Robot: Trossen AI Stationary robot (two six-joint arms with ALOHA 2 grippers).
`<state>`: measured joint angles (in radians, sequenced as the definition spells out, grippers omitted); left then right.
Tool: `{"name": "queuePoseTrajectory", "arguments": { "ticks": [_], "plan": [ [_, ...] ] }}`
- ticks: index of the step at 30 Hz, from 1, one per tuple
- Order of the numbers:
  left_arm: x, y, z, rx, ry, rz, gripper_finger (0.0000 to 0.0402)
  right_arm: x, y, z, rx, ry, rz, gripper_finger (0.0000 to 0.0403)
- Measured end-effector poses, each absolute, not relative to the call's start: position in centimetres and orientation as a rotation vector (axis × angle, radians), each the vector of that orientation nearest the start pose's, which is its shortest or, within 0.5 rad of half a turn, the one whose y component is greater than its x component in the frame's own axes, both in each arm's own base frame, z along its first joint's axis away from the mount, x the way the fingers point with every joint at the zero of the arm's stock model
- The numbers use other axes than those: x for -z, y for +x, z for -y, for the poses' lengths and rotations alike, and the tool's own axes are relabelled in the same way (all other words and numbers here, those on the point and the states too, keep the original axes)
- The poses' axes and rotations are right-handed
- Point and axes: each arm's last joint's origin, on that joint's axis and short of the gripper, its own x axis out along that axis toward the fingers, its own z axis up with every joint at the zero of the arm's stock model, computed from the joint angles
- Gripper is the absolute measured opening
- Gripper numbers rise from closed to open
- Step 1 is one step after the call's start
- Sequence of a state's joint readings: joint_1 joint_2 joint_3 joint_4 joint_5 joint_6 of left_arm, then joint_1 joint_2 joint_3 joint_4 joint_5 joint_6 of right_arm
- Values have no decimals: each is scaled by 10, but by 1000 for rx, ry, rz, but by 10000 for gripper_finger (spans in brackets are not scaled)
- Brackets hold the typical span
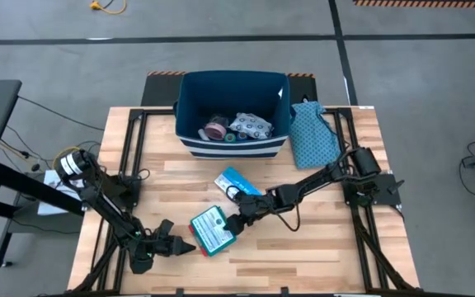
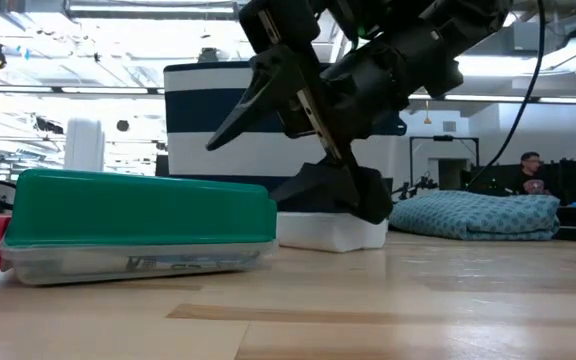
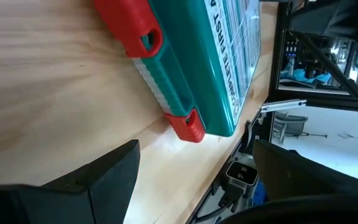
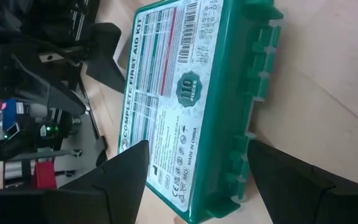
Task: Pick & place medical supplies in basket/bin
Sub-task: Put the green emergency kit into the bin
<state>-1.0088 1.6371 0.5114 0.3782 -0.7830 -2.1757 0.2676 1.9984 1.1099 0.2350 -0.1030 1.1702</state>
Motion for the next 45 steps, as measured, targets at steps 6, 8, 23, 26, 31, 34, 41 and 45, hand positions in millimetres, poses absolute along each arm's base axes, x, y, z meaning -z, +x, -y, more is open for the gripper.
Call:
{"name": "queuePoseTrajectory", "arguments": {
  "ticks": [6,8,23,26,31,34,41,45],
  "plan": [
    [-111,161,207,-367,-1545,-419,303,-133,392,-105,76,1065,-782,266],
    [-111,164,204,-379,-1550,-411,303,-133,393,-105,77,1066,-782,266],
    [-107,185,184,-468,-1543,-468,303,-132,394,-105,72,1067,-771,266],
    [-107,189,181,-471,-1539,-480,303,-132,394,-105,69,1063,-770,266],
    [-107,193,176,-488,-1540,-466,303,-132,394,-105,65,1052,-770,266],
    [-108,196,174,-490,-1528,-458,303,-132,394,-105,64,1051,-770,266],
    [-109,207,163,-488,-1490,-459,303,-133,395,-105,41,1058,-759,266],
    [-109,212,158,-488,-1479,-461,303,-133,395,-106,33,1059,-760,266]
  ]
}}
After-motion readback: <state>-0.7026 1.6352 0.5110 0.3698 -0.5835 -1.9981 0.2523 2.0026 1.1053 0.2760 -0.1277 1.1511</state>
